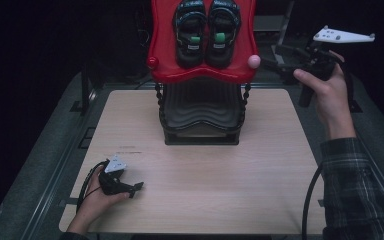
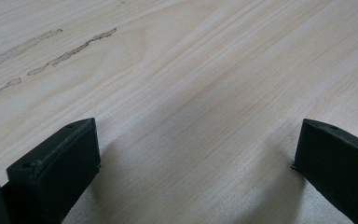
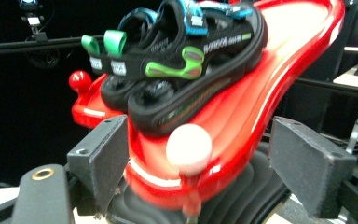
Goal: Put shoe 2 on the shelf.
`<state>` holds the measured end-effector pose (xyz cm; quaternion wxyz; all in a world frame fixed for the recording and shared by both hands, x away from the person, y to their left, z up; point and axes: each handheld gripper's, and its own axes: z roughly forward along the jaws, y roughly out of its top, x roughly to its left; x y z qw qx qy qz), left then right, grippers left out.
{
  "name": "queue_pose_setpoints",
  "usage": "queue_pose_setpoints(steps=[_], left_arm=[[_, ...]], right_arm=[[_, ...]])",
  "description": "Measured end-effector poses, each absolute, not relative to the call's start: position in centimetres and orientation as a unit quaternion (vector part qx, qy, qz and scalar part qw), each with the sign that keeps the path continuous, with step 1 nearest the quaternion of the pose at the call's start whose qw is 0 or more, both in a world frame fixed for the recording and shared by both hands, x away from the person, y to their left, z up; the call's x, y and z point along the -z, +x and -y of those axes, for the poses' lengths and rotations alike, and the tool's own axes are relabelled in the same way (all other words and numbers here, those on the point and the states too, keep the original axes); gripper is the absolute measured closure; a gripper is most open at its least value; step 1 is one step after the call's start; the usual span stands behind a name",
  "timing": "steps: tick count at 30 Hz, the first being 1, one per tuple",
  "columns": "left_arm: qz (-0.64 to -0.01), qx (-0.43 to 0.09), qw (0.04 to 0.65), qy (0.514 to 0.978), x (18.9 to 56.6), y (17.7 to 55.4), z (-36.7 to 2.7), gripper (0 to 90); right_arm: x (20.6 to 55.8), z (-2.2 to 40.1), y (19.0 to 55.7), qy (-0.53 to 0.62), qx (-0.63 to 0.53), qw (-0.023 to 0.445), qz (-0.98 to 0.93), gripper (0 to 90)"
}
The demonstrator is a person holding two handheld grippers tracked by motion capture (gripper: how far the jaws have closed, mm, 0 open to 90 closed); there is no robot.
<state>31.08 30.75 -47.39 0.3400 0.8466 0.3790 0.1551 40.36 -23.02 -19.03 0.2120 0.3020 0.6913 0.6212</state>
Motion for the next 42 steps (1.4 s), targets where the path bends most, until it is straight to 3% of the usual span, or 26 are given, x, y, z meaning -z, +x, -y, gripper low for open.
queue_pose_setpoints(steps=[22,42], left_arm=[[-0.381,-0.156,0.342,0.844,47.4,31.1,-30.7,0.0],[-0.38,-0.156,0.343,0.845,47.4,31.0,-30.7,0.0]], right_arm=[[29.4,25.9,34.9,0.351,-0.589,0.187,-0.703,20.6],[38.2,25.7,30.6,0.388,-0.524,0.157,-0.742,20.6]])
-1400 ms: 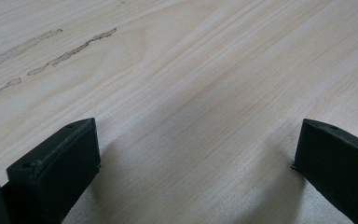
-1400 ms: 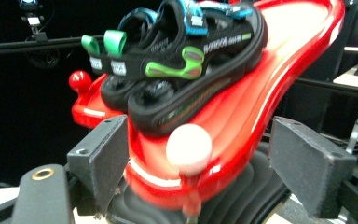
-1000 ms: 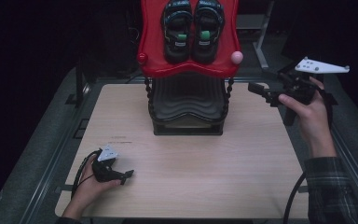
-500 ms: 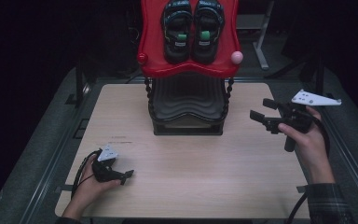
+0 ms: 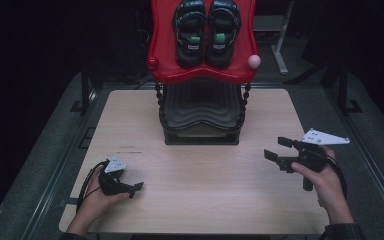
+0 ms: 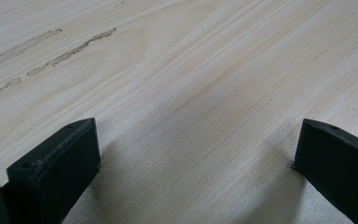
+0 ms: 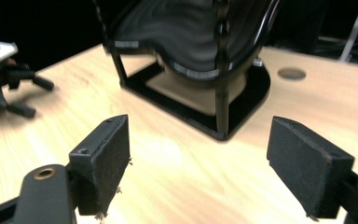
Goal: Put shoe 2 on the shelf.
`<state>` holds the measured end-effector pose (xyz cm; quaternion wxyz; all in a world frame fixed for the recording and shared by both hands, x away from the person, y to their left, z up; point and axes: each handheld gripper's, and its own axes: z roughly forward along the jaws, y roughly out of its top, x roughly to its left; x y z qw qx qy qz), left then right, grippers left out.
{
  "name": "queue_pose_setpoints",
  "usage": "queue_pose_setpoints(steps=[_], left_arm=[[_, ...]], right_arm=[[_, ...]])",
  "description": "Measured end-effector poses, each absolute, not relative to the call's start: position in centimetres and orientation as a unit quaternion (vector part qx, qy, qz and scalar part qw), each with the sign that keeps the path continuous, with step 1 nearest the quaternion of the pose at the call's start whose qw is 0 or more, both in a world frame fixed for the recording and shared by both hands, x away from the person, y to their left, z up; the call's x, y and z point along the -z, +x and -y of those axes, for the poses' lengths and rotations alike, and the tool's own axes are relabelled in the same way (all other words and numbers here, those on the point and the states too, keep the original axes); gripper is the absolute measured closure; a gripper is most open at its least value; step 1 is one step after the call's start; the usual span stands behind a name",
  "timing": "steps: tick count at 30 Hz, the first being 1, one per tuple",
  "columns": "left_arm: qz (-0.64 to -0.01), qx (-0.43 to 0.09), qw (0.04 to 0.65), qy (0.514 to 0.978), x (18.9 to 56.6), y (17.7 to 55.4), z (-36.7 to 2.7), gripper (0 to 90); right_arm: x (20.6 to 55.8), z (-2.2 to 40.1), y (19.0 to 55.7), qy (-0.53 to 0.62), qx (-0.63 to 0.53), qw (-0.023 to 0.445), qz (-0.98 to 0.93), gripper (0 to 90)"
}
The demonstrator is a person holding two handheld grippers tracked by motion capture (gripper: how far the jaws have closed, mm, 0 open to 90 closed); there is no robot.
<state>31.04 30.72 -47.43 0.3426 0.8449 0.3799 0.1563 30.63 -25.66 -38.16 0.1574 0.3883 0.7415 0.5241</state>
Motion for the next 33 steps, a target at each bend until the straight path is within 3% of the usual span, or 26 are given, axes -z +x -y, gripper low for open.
queue_pose_setpoints(steps=[19,33], left_arm=[[-0.379,-0.156,0.344,0.845,47.4,31.0,-30.8,0.0],[-0.377,-0.155,0.344,0.846,47.4,30.9,-30.8,0.0]], right_arm=[[44.6,26.1,28.0,0.423,-0.416,0.143,-0.792,20.2],[46.9,26.4,27.9,0.438,-0.363,0.143,-0.81,20.2]])
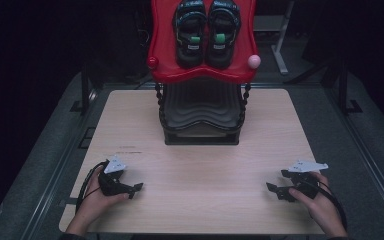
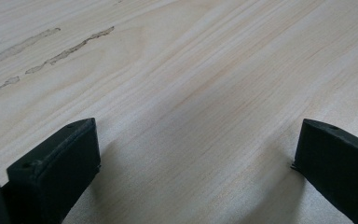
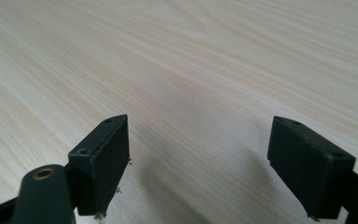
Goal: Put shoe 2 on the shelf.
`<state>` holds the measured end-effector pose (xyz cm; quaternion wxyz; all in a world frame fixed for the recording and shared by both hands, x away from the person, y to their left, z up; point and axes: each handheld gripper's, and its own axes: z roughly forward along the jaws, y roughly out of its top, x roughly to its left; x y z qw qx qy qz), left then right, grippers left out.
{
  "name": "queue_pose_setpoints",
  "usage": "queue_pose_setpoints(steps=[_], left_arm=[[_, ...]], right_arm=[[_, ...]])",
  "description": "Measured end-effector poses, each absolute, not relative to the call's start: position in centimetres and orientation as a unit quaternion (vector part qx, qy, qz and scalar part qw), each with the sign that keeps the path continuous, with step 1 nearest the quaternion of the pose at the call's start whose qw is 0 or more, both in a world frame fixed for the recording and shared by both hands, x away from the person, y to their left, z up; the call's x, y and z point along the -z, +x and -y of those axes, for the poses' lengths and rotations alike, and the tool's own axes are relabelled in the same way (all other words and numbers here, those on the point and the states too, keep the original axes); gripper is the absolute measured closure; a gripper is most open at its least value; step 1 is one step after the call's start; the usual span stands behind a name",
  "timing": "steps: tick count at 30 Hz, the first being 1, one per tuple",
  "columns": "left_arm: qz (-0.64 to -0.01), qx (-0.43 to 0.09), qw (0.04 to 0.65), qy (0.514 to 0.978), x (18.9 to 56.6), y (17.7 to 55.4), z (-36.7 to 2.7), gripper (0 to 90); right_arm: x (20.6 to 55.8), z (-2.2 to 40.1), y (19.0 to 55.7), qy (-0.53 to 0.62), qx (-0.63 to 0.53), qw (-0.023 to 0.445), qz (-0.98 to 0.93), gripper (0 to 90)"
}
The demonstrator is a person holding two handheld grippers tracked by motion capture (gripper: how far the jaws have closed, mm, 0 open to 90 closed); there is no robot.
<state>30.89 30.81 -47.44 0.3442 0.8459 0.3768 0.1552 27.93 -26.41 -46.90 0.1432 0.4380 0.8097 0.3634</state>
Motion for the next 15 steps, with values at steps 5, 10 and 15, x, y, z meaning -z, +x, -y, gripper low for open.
queue_pose_setpoints(steps=[5,10,15], left_arm=[[-0.376,-0.155,0.344,0.846,47.44,30.88,-30.82,0.0],[-0.376,-0.155,0.344,0.846,47.43,30.87,-30.83,0.0],[-0.376,-0.154,0.344,0.846,47.43,30.87,-30.83,0.0]], right_arm=[[47.47,26.3,27.78,0.433,-0.343,0.156,-0.819,19.4],[47.93,26.12,27.63,0.427,-0.353,0.168,-0.815,13.2],[47.97,26.11,27.68,0.429,-0.353,0.169,-0.814,12.0]])
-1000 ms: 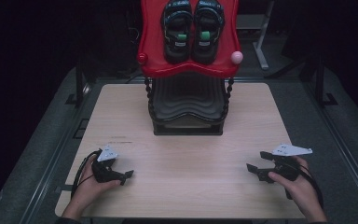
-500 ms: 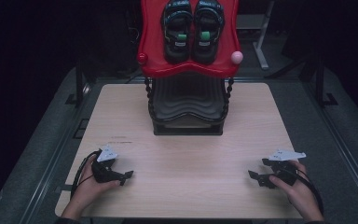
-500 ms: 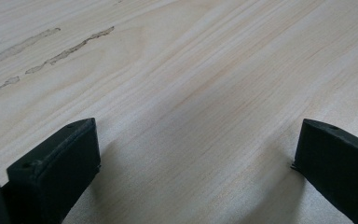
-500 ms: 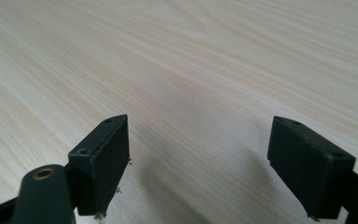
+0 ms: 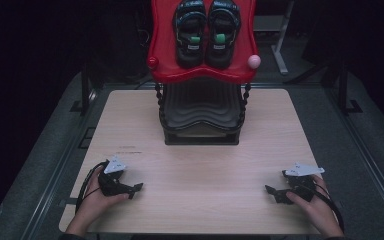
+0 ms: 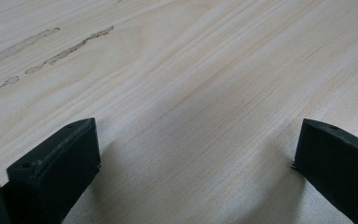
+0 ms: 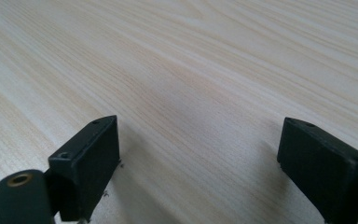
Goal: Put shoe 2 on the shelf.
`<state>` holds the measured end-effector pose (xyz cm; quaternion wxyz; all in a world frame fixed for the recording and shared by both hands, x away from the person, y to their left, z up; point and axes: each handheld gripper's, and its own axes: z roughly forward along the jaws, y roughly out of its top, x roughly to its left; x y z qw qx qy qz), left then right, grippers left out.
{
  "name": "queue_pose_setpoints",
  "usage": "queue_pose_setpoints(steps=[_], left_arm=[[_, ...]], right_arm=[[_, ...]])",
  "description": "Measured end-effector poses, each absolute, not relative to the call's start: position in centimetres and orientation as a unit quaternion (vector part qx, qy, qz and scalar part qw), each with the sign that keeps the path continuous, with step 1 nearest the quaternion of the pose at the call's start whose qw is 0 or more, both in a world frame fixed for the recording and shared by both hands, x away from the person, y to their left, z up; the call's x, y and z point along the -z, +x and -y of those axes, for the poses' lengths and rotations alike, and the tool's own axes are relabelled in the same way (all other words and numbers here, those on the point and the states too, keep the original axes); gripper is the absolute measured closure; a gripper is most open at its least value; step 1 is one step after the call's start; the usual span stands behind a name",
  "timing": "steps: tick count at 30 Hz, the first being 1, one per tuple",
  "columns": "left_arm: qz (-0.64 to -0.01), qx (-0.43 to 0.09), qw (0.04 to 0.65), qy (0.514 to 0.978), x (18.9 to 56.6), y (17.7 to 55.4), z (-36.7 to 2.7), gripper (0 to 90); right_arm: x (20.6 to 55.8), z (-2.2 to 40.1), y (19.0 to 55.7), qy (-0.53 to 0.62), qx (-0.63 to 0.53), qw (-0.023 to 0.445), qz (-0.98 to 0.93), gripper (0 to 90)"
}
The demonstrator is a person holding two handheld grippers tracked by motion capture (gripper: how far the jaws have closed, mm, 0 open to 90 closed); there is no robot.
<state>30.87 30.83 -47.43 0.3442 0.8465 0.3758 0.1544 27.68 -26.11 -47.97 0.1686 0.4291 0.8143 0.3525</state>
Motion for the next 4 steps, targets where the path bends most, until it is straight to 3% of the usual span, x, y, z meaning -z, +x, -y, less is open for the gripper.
queue_pose_setpoints(steps=[4], left_arm=[[-0.376,-0.155,0.345,0.846,47.45,30.86,-30.83,0.0]], right_arm=[[48.0,26.14,27.74,0.432,-0.351,0.17,-0.814,9.8]])
